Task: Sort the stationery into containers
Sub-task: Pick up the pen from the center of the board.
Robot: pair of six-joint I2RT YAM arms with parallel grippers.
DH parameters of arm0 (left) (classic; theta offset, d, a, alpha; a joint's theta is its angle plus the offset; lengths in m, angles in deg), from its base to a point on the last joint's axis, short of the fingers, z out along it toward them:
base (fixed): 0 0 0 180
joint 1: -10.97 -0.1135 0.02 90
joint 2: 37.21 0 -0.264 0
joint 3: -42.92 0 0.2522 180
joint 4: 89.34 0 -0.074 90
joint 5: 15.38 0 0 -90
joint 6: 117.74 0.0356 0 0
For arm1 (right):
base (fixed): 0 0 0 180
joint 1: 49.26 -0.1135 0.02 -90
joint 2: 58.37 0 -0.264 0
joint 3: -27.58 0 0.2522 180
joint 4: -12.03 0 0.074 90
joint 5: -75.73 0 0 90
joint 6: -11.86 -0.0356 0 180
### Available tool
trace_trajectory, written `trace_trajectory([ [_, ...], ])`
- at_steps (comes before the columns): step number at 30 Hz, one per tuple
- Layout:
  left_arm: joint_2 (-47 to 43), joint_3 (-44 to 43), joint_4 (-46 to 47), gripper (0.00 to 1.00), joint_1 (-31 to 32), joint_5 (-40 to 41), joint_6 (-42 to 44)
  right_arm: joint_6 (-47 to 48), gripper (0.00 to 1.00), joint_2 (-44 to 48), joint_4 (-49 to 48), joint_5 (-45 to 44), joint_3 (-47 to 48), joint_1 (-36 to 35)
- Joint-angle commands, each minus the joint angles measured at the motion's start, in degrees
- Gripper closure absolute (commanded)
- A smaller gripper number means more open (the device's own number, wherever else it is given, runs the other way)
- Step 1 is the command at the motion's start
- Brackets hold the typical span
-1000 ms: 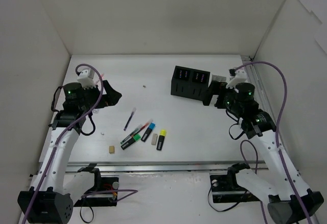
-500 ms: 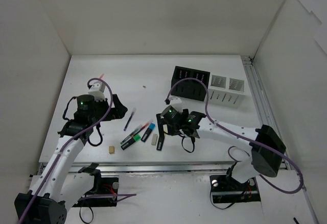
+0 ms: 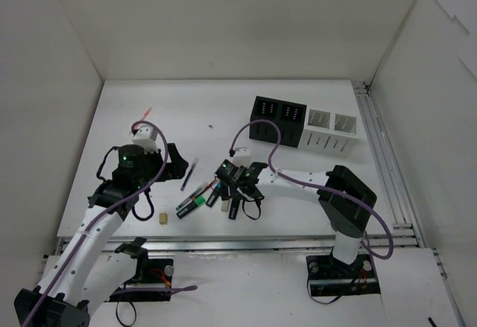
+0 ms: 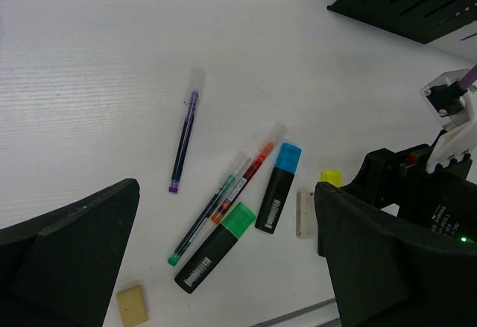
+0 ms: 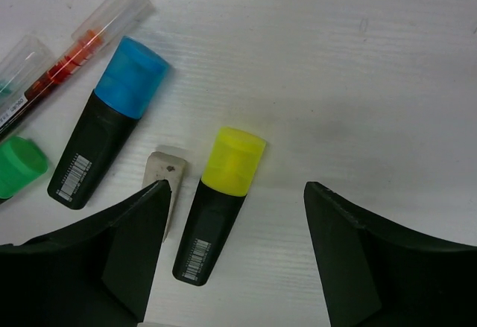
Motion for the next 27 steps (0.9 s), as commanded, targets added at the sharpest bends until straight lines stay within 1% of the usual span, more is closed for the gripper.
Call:
trace_trajectory([
  [1,-0.7,-1.0,2.0,0.01,0.9,2.6,0.0,-3.4,0.32,-0.7,0.6,0.0,2.1,-0.3],
  [3,-1.0,-0.7,2.7,0.01,0.9,2.6,0.3,-4.4,0.36,-1.4,0.7,0.5,1.5,-0.2],
  [4,-1.0,-0.5,3.1,0.01,1.4,2.6,0.4,-4.6,0.41,-1.8,0.6,0.7,1.4,-0.2],
  [6,-1.5,-0.1,3.8,0.00,1.4,2.7,0.4,-4.8,0.44,-3.1,0.8,1.7,1.5,-0.3],
  [7,-1.6,0.2,3.9,0.00,1.4,2.8,0.4,-4.8,0.50,-3.5,0.8,2.0,1.6,0.1],
  [9,-2.1,0.3,4.0,0.01,1.4,3.0,0.0,-4.8,0.52,-4.6,0.9,3.1,1.9,0.3],
  [10,-2.2,0.4,4.0,0.00,1.4,2.8,0.0,-4.9,0.57,-4.9,1.1,3.3,1.9,0.5],
  [14,-3.1,0.2,3.2,0.01,1.9,3.3,0.4,-6.0,0.69,-4.0,1.1,3.1,0.1,1.7],
  [15,-3.3,0.2,3.1,0.01,1.9,3.4,0.5,-6.5,0.74,-3.6,1.1,2.0,-0.4,1.7],
  [17,-3.3,0.1,3.2,0.01,1.9,2.5,1.3,-6.5,0.80,-2.2,1.1,1.0,-1.4,2.2],
  [18,-3.2,0.1,3.2,0.00,1.9,2.2,1.5,-6.1,0.86,-1.6,1.1,-0.2,-1.7,2.4],
  [22,-1.5,-0.5,3.3,0.01,3.0,1.4,2.4,-2.0,0.93,2.3,1.0,-5.8,-1.1,2.5],
  [25,0.5,-0.7,4.0,0.01,3.5,0.2,2.8,3.7,0.94,7.6,-0.2,-11.1,0.2,3.3],
  [27,2.2,-1.0,4.7,0.00,3.5,-1.4,3.5,9.3,0.94,11.9,-1.5,-15.0,0.6,4.4],
])
